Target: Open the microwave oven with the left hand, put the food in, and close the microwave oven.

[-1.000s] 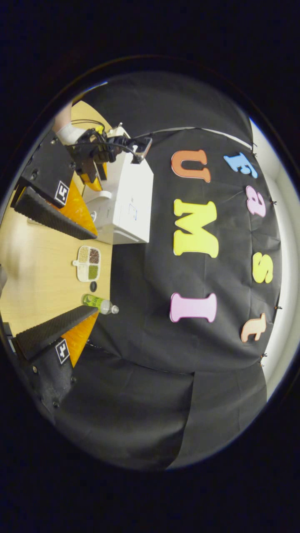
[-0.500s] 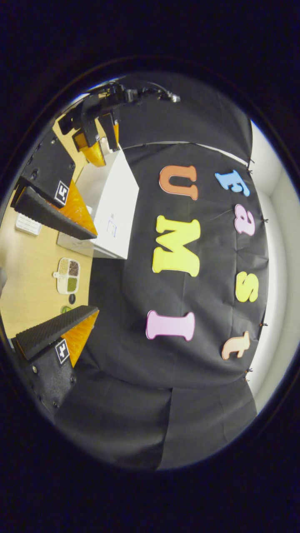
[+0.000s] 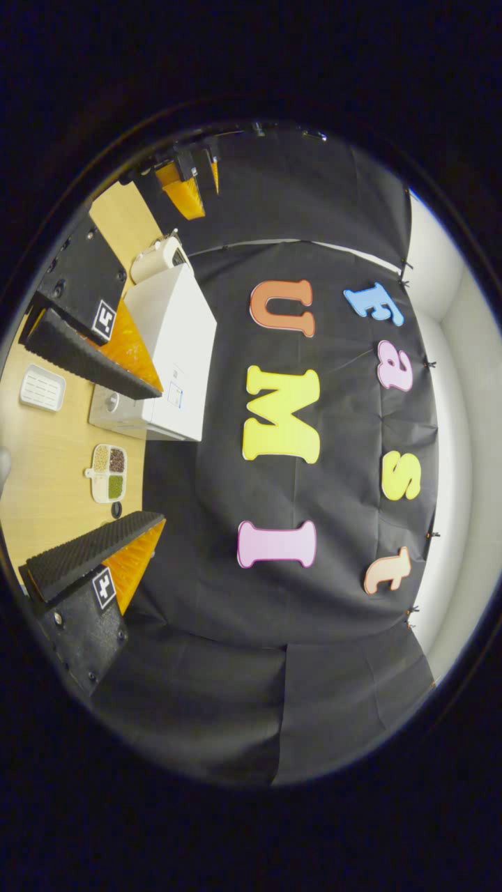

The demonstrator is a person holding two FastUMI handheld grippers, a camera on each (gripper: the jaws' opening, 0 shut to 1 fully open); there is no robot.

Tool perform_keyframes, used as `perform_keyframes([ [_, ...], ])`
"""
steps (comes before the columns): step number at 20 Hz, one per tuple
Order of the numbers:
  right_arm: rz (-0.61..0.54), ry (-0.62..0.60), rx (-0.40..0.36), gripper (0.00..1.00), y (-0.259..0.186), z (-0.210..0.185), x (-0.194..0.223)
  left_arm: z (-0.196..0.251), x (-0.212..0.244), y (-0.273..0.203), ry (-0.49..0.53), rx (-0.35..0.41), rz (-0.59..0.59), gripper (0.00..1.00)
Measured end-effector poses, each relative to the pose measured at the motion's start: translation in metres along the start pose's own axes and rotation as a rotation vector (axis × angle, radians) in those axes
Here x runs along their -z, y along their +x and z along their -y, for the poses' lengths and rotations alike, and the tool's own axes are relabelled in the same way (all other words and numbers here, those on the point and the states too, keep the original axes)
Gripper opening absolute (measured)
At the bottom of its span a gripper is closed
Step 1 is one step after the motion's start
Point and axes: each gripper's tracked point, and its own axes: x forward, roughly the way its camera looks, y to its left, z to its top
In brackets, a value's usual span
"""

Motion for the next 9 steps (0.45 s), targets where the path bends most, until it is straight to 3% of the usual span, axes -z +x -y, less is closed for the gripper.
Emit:
perform_keyframes([
  [5, 0.020, 0.022, 0.019, 0.95, -0.015, -0.003, -0.004, -0.010, -0.018, -0.017, -0.007, -0.009, 0.031, 0.96],
  [6, 0.025, 0.022, 0.019, 1.00, -0.016, -0.005, -0.006, -0.010, -0.022, -0.020, -0.007, -0.011, 0.037, 0.96],
  [7, 0.030, 0.021, 0.017, 0.95, -0.017, -0.007, -0.008, -0.009, -0.024, -0.021, -0.009, -0.007, 0.038, 0.96],
  [9, 0.038, 0.020, 0.009, 0.95, -0.019, -0.013, -0.012, -0.005, -0.028, -0.024, -0.020, 0.005, 0.047, 0.96],
])
